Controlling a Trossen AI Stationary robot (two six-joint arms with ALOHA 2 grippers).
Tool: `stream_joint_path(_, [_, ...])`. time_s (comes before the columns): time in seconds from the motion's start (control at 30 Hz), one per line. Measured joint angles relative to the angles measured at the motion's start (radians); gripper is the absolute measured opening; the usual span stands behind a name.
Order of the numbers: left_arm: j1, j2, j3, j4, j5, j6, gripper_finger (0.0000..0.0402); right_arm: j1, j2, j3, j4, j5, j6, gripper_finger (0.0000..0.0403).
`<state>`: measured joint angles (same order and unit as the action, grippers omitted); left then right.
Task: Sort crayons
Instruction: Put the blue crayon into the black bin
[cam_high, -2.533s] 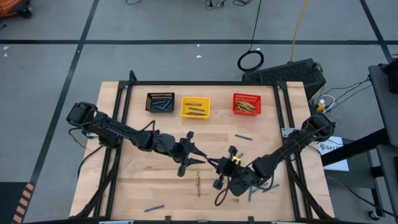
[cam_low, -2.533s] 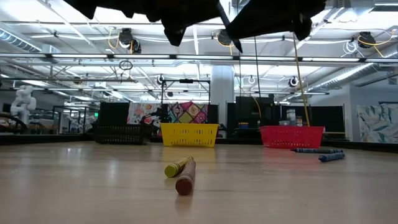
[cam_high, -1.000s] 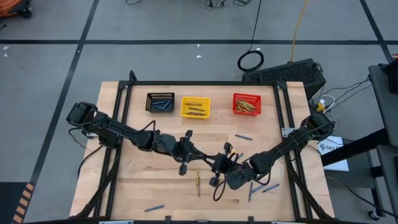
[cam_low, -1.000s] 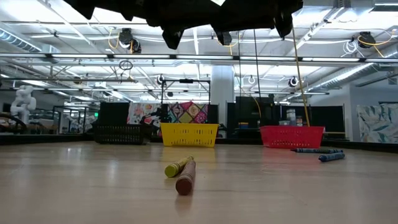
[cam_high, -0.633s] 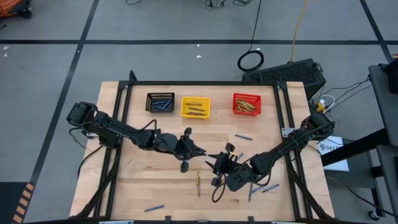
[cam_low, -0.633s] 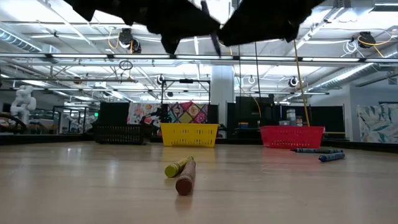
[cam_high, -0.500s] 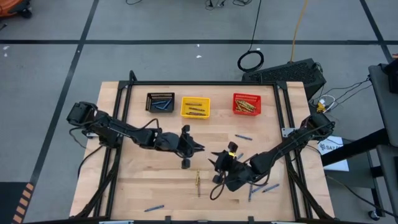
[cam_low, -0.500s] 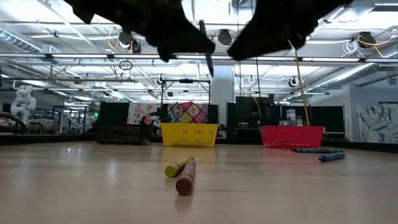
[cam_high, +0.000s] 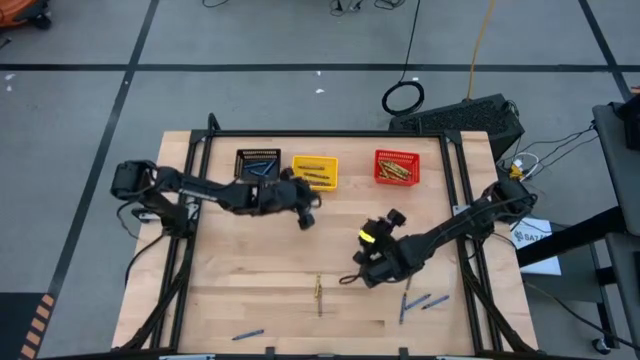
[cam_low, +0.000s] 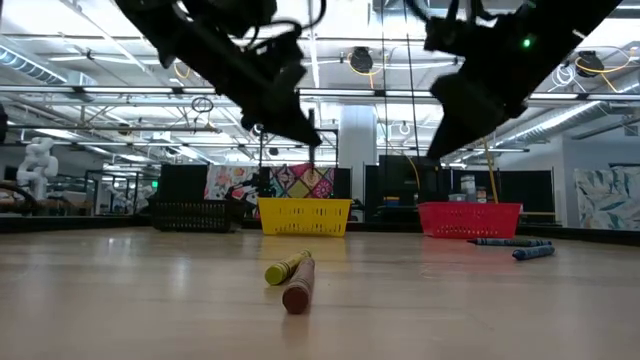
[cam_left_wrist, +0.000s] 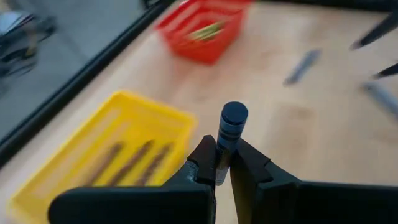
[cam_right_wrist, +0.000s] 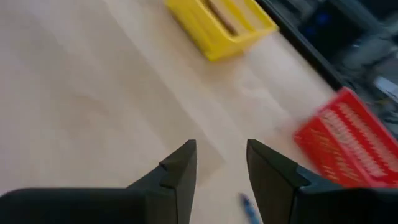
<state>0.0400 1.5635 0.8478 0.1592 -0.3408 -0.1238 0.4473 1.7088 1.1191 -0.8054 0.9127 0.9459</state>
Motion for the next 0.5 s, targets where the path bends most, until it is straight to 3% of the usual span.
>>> stream_joint_path(0.3, [0.197,0.000,0.000,-0.151,-0.015,0.007,0.0018,-0.059,0.000,0.000,-0.156,0.001,0.062,0.0128])
stream_joint_path(0.5, [0.266,-0.004,0.000,-0.277,-0.139,0.056,0.0018,-0.098,0.000,-0.001,-0.178,0.001,0.025,0.0128])
